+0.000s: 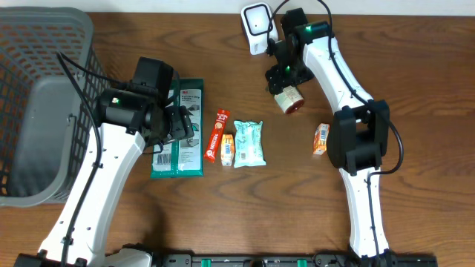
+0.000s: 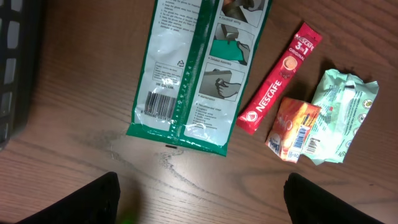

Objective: Scan the item barcode
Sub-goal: 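Carry the jar up to the white scanner and hold it there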

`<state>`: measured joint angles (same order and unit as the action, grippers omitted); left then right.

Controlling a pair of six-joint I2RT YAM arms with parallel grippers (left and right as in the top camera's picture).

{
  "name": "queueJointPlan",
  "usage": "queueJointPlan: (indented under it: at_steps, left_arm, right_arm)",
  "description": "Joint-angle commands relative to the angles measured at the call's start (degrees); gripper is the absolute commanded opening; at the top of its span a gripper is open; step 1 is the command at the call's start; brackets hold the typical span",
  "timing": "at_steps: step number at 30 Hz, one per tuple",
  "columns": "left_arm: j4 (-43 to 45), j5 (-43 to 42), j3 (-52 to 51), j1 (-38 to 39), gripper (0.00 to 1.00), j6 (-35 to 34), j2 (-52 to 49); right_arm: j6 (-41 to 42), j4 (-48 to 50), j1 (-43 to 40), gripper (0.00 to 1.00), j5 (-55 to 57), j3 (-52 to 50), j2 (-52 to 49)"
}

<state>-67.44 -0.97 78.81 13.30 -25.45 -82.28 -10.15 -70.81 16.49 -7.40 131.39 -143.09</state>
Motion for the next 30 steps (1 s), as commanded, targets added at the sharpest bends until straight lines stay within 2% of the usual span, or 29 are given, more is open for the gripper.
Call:
queueJointPlan:
  at_steps: [1,17,21,24,30]
  left_arm:
    - [-0.2,0.3,0.0,0.2,0.85,0.2,0.3]
    - [-0.2,0.3,0.0,0.2,0.85,0.2,0.3]
    - [-0.2,0.3,0.0,0.2,0.85,0.2,0.3]
    - [-0.2,0.3,0.0,0.2,0.85,0.2,0.3]
    - [-0.2,0.3,0.0,0.2,0.85,0.2,0.3]
  right_arm:
    - [-0.2,0.4,0.5,0.76,0.9,-0.4,0.1]
    - [-2.2,2.9,1.8,0.76,1.1,-3.9,-0.1]
    - [-2.4,2.7,2.0,0.69,1.2,-3.9,0.2]
    - [-2.4,2.2,2.0,0.67,1.1,-3.3,1.3]
    - [-0.5,1.2,2.0,0.52,1.0,-2.9,6.8]
